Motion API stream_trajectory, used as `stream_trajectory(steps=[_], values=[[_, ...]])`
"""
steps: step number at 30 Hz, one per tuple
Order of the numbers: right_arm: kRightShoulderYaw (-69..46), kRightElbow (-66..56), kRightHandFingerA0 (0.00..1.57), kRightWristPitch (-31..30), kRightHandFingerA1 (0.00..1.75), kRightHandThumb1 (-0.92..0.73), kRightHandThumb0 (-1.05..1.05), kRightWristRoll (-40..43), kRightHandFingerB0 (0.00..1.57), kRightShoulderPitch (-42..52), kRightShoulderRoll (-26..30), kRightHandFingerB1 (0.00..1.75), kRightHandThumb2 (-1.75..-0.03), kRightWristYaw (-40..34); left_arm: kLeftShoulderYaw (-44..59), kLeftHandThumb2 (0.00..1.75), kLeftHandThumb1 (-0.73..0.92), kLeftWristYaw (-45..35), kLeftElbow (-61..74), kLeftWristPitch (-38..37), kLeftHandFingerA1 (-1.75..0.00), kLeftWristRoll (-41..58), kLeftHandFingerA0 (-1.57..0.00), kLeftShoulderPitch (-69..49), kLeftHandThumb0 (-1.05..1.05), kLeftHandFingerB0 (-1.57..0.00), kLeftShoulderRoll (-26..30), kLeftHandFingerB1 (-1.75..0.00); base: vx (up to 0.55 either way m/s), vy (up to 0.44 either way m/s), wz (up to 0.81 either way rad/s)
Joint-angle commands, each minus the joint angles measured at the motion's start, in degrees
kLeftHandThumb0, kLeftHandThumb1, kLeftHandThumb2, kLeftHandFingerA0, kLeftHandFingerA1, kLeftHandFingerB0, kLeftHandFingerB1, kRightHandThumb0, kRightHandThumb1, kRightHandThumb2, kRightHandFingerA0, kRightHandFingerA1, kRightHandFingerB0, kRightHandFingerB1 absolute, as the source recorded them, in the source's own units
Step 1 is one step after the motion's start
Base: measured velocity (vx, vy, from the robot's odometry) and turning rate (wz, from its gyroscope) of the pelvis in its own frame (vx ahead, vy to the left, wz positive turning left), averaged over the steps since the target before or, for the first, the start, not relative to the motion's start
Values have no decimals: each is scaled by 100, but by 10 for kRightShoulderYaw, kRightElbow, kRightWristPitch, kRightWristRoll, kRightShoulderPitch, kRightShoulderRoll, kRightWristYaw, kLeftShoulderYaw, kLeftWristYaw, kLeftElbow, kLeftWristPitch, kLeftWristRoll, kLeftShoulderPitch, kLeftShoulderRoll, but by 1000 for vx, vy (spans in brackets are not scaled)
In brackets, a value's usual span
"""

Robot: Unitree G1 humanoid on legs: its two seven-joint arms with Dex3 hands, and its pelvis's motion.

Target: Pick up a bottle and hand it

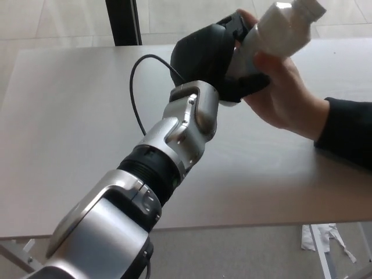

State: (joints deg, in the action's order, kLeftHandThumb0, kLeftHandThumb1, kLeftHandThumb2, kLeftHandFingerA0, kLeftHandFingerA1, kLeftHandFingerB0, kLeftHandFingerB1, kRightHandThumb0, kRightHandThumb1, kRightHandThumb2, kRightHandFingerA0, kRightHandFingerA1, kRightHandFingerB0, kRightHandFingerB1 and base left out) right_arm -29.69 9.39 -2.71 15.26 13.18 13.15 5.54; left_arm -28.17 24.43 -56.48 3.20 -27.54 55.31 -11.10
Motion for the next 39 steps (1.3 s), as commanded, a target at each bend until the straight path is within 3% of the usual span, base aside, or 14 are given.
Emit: stream_trajectory(steps=[1, 3, 4, 6, 8, 9, 16, 19, 20, 23, 28, 29, 31, 39], values=[[-2, -23, 107, 3, 99, -45, -68, -10, 39, 7, -2, 54, -88, -23, -30, 56, 61, -62, 0, 12, -85, -29, -83, -6, -19, -77, 10, -63, 0, 0, 0], [-7, -25, 108, -5, 99, -60, -69, 5, 45, 8, 1, 44, -58, -11, -29, 57, 63, -88, -2, 30, -85, -22, -84, 2, -20, -74, 12, -59, 0, 0, 0], [-8, -26, 98, -9, 97, -46, -75, 10, 42, 9, 1, 58, -89, -7, -28, 59, 64, -99, -4, 40, -125, -20, -83, 5, -23, -46, 12, -50, 0, 0, 0], [-10, -34, 105, -18, 103, -44, -73, 19, 41, 14, 3, 58, -89, 0, -23, 58, 61, -142, -4, 87, -116, -11, -80, 16, -33, -21, 6, -39, 0, 0, 0], [-15, -27, 115, -15, 108, -58, -76, 28, 43, 13, 6, 48, -59, 10, -35, 74, 45, -235, 14, 162, -53, -11, -5, 30, -66, 0, 8, 0, 0, 0, 0], [-15, -30, 117, -19, 110, -59, -77, 28, 43, 14, 6, 49, -58, 8, -35, 71, 42, -252, 26, 176, -25, -9, -1, 29, -69, 0, 10, 0, 0, 0, 0], [-20, -30, 109, -16, 114, -58, -71, 32, 42, 19, 5, 49, -59, 8, -46, 67, 51, -307, 198, 224, 0, -20, 0, -36, -71, 0, 61, 0, 0, 0, 0], [-31, -31, 69, -42, 80, -43, -72, 54, 44, 22, 13, 63, -90, 20, -42, 82, 54, -347, 387, 237, -18, -43, 0, -107, -98, 0, 143, -1, 0, 0, 0], [-37, -25, 66, -49, 71, -59, -69, 69, 48, 18, 12, 55, -57, 26, -34, 71, 44, -367, 453, 237, -14, -49, 0, -132, -78, 0, 179, 0, 0, 0, 0], [-44, -9, 65, -47, 68, -58, -67, 79, 50, 14, 17, 54, -57, 36, -22, 82, 52, -402, 543, 244, -22, -52, 0, -165, -95, 0, 227, -6, 0, 0, 0], [-49, -11, 65, -54, 77, -60, -67, 73, 47, 21, 25, 57, -58, 32, 119, 88, 56, -464, 791, 216, -19, -1, 0, -335, -98, 0, 373, 0, 0, 0, 0], [-50, -10, 64, -56, 78, -43, -67, 70, 43, 22, 27, 64, -92, 29, 183, 89, 55, -455, 823, 191, -21, 29, 0, -386, -96, 0, 386, 0, 0, 0, 0], [-55, -8, 61, -58, 75, -60, -66, 72, 46, 23, 31, 57, -58, 30, 216, 93, 59, -451, 838, 188, -17, 53, -8, -407, -102, 0, 387, 0, 0, 0, 0], [-65, -15, 70, -73, 79, -61, -67, 72, 44, 29, 41, 56, -59, 27, 605, 93, 56, -452, 801, 133, -35, 240, -5, -554, -95, 0, 400, 0, 0, 0, 0]])
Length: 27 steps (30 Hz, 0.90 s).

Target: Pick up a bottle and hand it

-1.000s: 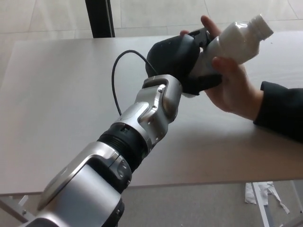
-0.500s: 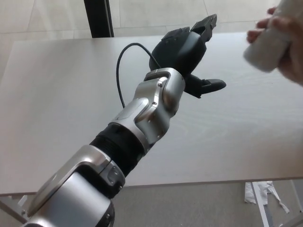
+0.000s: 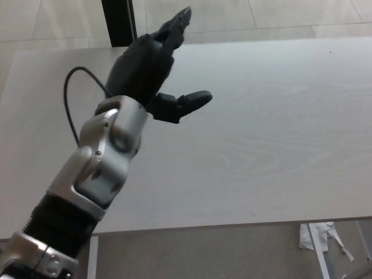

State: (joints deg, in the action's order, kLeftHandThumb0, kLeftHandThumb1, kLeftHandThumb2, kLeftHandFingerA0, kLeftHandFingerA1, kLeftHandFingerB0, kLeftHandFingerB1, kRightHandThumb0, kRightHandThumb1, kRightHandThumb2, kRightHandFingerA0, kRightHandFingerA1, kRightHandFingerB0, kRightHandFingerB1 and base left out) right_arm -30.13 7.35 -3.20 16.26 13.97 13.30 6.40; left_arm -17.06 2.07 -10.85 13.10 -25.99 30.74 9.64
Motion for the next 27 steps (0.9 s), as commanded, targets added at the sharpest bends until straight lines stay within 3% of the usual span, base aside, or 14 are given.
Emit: stream_trajectory(steps=[1, 2, 3, 4, 6, 7, 8, 10, 11, 12, 14, 17, 18, 27], values=[[-64, 6, 70, -71, 79, -61, -66, 64, 42, 23, 41, 55, -59, 20, 529, 60, 61, -234, 338, 42, -51, 238, 0, -321, -79, 0, 197, -11, 0, 0, 0], [-68, 5, 74, -73, 86, -60, -73, 68, 41, 26, 43, 57, -58, 21, 616, 94, 53, -240, 302, 61, -58, 247, 0, -349, -90, 0, 210, -23, 0, 0, 0], [-73, 4, 74, -74, 86, -60, -73, 72, 41, 28, 44, 57, -58, 22, 724, 94, 53, -244, 253, 85, -58, 254, 0, -385, -90, 0, 228, -23, 0, 0, 0], [-74, 2, 84, -74, 95, -60, -74, 72, 40, 30, 44, 57, -59, 22, 751, 58, 56, -240, 224, 91, -68, 271, 0, -388, -97, 0, 236, -29, 0, 0, 0], [-76, 5, 90, -70, 99, -60, -76, 70, 41, 31, 45, 57, -58, 22, 799, 77, 47, -201, 124, 74, -75, 254, 0, -417, -102, 0, 266, -22, 0, 0, 0], [-78, -1, 93, -82, 99, -45, -80, 72, 41, 32, 45, 64, -91, 16, 811, 96, 56, -200, 82, 77, -70, 260, 0, -429, -96, 0, 280, -14, 0, 0, 0], [-78, -2, 100, -85, 123, -58, -77, 72, 41, 32, 45, 58, -59, 14, 816, 96, 54, -191, 40, 60, -63, 266, 0, -441, -94, -2, 291, -11, 0, 0, 0], [-78, 6, 108, -79, 118, -58, -77, 72, 39, 32, 48, 55, -59, 23, 822, 59, 61, -167, -44, 55, -86, 265, -3, -474, -89, 0, 308, -32, 0, 0, 0], [-77, 9, 120, -70, 123, -44, -74, 68, 37, 33, 47, 62, -95, 23, 821, 74, 49, -160, -59, 51, -75, 266, -4, -482, -91, 0, 309, -22, 0, 0, 0], [-77, 9, 89, -69, 106, -60, -77, 68, 40, 34, 47, 55, -58, 23, 819, 94, 50, -153, -84, 48, -71, 273, -8, -486, -85, 0, 312, -16, 0, 0, 0], [-77, 2, 90, -76, 100, -45, -78, 67, 38, 36, 47, 62, -92, 20, 817, 94, 48, -138, -115, 36, -63, 284, -1, -489, -83, -2, 311, -21, 0, 0, 0], [-78, 15, 94, -68, 100, -46, -79, 67, 38, 33, 47, 62, -92, 25, 804, 97, 53, -118, -146, 26, -70, 297, -10, -486, -88, -4, 299, -15, 0, 0, 0], [-76, 12, 102, -67, 121, -59, -77, 66, 40, 34, 46, 56, -59, 24, 800, 92, 51, -113, -153, 27, -71, 304, -10, -482, -89, -4, 290, -23, 0, 0, 0], [-77, 34, 101, -60, 112, -60, -75, 60, 41, 23, 39, 58, -58, 30, 702, 91, 50, -209, -120, 17, -68, 344, -23, -520, -87, -4, 159, -31, 0, 0, 0]])
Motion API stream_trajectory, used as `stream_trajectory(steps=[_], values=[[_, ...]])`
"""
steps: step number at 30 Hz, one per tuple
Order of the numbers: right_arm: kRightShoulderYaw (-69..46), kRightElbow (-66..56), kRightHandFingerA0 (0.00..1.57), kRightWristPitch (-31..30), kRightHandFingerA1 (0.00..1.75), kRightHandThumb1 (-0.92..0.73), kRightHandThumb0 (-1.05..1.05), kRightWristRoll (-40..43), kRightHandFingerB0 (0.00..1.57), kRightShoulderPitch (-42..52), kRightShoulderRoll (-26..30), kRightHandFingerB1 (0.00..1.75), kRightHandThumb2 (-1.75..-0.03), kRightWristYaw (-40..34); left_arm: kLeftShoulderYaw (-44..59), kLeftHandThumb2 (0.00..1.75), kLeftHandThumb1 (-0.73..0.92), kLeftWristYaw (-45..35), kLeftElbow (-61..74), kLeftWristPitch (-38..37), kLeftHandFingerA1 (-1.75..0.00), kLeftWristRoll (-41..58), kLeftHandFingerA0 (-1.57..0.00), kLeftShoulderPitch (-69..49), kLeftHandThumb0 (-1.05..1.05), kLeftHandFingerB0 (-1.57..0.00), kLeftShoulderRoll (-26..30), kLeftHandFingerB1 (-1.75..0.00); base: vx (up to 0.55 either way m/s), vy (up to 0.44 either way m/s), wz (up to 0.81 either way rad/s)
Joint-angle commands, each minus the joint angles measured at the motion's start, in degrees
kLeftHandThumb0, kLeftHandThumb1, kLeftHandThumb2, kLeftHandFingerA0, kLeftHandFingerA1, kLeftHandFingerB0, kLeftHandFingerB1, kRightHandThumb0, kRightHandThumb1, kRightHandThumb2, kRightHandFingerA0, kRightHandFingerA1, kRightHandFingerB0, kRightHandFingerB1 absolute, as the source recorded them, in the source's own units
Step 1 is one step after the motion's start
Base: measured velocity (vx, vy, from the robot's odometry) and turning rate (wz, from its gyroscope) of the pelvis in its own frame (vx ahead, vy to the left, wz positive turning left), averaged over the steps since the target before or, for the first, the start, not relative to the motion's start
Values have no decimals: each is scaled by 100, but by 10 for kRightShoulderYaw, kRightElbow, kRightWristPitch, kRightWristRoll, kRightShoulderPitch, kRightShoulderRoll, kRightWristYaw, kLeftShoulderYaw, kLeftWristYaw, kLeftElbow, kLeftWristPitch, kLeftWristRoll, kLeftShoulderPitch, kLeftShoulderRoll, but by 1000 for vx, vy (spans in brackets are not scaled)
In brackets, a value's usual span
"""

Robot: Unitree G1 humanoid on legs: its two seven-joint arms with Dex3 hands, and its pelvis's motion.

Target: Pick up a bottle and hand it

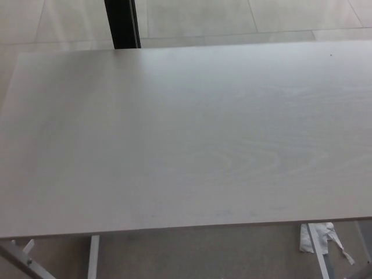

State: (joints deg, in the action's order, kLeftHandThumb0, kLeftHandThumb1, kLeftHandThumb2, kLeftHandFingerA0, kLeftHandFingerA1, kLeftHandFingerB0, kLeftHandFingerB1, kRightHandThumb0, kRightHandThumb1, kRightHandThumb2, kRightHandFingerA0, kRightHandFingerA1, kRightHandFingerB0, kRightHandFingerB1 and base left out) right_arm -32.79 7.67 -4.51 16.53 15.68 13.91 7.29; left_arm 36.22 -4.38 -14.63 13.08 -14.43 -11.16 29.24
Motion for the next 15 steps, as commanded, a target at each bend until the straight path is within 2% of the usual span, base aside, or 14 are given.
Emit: stream_trajectory(steps=[1, 2, 3, 4, 6, 7, 8, 9, 10, 11, 12, 13, 14, 15], values=[[-51, 24, 104, -49, 112, -60, -74, 56, 42, 10, 33, 57, -59, 20, 157, 92, 55, -165, -65, 9, -70, 232, -28, -111, -96, -4, -42, -36, 0, 0, 0], [-50, 20, 108, -53, 120, -61, -73, 53, 43, 11, 33, 56, -58, 17, 153, 93, 56, -182, -61, -1, -69, 237, -33, -115, -99, -6, -43, -40, 0, 0, 0], [-50, 15, 108, -60, 120, -61, -73, 49, 43, 14, 32, 56, -58, 12, 149, 93, 56, -204, -56, -13, -69, 246, -33, -121, -99, -6, -44, -40, 0, 0, 0], [-51, 13, 82, -60, 90, -61, -72, 54, 41, 15, 32, 56, -59, 20, 140, 93, 56, -219, -65, -24, -65, 245, -36, -122, -99, -6, -42, -34, 0, 0, 0], [-54, 10, 82, -60, 90, -61, -72, 56, 41, 21, 30, 56, -59, 25, 136, 93, 56, -228, -68, -29, -65, 246, -36, -126, -99, -6, -40, -34, 0, 0, 0], [-55, -1, 81, -72, 83, -61, -72, 58, 40, 27, 29, 55, -60, 23, 116, 59, 62, -256, -86, -42, -61, 237, -38, -134, -86, -5, -32, -37, 0, 0, 0], [-55, -1, 81, -72, 83, -61, -72, 59, 40, 27, 28, 55, -60, 23, 116, 59, 62, -257, -85, -42, -61, 239, -38, -133, -86, -5, -30, -37, 0, 0, 0], [-54, -1, 80, -69, 84, -61, -72, 55, 40, 28, 29, 56, -59, 23, 118, 88, 48, -270, -88, -25, -64, 250, -37, -133, -89, -5, -31, -33, 0, 0, 0], [-54, 1, 87, -65, 90, -62, -71, 56, 40, 28, 28, 55, -56, 26, 118, 57, 56, -277, -96, -29, -64, 254, -48, -132, -81, -8, -32, -41, 0, 0, 0], [-56, 5, 87, -59, 90, -62, -71, 57, 40, 27, 27, 55, -56, 30, 117, 57, 56, -286, -106, -35, -64, 260, -48, -131, -81, -8, -33, -41, 0, 0, 0], [-56, 8, 100, -59, 107, -60, -73, 56, 40, 25, 27, 57, -59, 30, 119, 57, 56, -291, -105, -34, -67, 266, -48, -132, -85, -10, -36, -45, 0, 0, 0], [-56, 17, 93, -57, 100, -46, -74, 55, 39, 22, 28, 62, -91, 30, 122, 86, 49, -300, -104, -30, -69, 278, -46, -130, -93, -7, -39, -48, 0, 0, 0], [-57, 20, 86, -56, 92, -61, -72, 56, 40, 24, 27, 56, -58, 32, 123, 87, 51, -304, -105, -27, -69, 284, -48, -128, -95, -9, -39, -49, 0, 0, 0], [-57, 20, 86, -56, 92, -61, -72, 56, 40, 24, 27, 56, -58, 32, 123, 87, 51, -304, -105, -27, -69, 284, -48, -128, -95, -9, -39, -49, 0, 0, 0]])
